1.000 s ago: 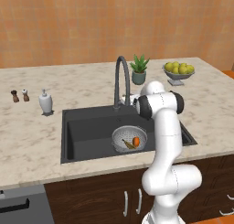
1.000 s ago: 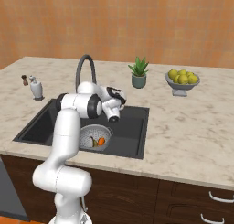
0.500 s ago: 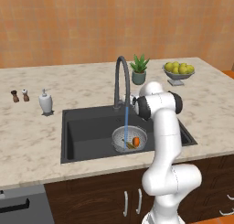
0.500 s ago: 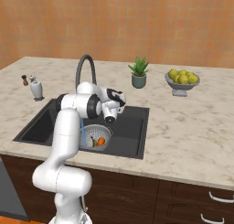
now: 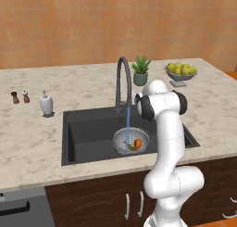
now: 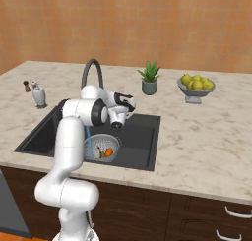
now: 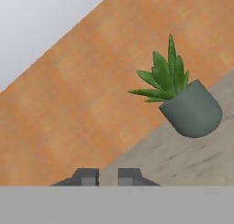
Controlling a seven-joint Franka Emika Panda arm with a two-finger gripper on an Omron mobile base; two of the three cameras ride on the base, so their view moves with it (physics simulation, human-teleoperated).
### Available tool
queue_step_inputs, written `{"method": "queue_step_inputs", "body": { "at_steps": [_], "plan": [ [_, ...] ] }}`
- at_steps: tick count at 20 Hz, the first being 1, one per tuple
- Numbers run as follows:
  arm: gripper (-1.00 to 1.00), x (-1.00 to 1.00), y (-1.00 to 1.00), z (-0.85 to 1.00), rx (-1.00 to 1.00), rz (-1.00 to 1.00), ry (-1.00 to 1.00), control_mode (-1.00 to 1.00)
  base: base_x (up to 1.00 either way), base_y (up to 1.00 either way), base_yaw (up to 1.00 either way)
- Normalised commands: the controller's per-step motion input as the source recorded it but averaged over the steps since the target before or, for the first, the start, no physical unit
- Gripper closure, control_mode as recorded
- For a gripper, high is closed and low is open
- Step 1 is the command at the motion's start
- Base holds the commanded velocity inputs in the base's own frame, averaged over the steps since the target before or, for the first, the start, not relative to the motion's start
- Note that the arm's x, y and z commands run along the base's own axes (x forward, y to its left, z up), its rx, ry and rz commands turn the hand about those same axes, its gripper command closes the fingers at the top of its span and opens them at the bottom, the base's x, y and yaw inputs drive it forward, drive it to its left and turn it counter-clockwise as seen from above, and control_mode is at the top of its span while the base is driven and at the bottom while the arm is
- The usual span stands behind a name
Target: Put the colander in the sink, put the banana, orange in the colander, and turn on the sink faucet and pour water over the colander.
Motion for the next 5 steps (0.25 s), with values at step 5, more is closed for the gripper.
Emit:
{"method": "queue_step_inputs", "body": {
  "at_steps": [5],
  "plan": [
    [1.00, -0.83, -0.74, 1.00, 0.38, 0.03, -0.24, -1.00, 0.00, 0.00, 0.00]
  ]
}}
